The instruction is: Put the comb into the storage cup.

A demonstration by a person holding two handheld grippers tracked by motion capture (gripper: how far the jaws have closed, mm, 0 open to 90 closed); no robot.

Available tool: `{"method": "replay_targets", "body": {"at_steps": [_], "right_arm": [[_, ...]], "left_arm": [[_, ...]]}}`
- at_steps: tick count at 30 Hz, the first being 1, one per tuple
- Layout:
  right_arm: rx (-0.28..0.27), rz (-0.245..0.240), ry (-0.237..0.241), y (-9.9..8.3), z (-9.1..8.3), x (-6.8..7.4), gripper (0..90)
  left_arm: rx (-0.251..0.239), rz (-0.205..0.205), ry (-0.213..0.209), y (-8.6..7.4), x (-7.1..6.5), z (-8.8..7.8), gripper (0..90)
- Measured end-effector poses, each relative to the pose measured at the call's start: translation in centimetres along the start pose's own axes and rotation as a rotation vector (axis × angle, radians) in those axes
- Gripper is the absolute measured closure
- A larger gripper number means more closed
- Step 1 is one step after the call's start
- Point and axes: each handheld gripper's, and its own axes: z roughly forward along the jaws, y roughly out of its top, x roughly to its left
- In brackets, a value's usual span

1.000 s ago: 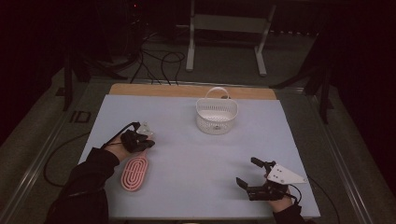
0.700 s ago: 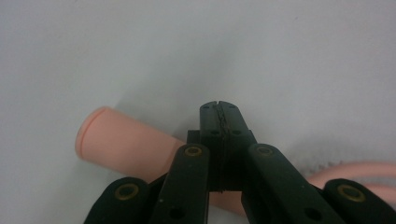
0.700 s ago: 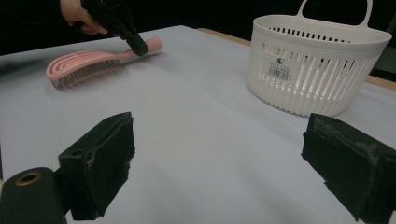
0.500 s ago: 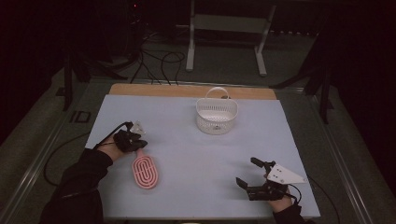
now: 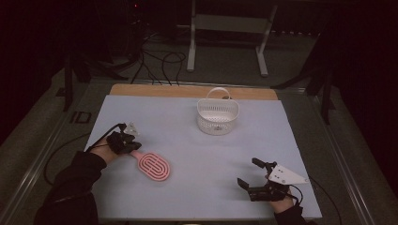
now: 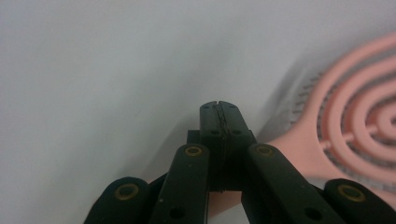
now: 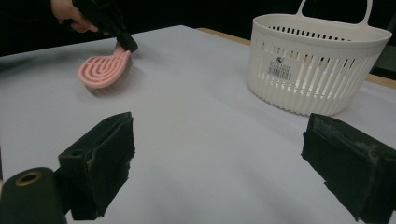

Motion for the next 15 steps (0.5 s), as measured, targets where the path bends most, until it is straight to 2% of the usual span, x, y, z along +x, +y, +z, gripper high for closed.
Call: {"method": "replay_targets", "body": {"at_steps": [15], "right_arm": [[0.001,0.001,-0.003,0.1,0.0,0.1,9.0]], "left_arm": [[0.022,-0.019,0.003,-2.1,-0.4,-1.0,90.0]]}}
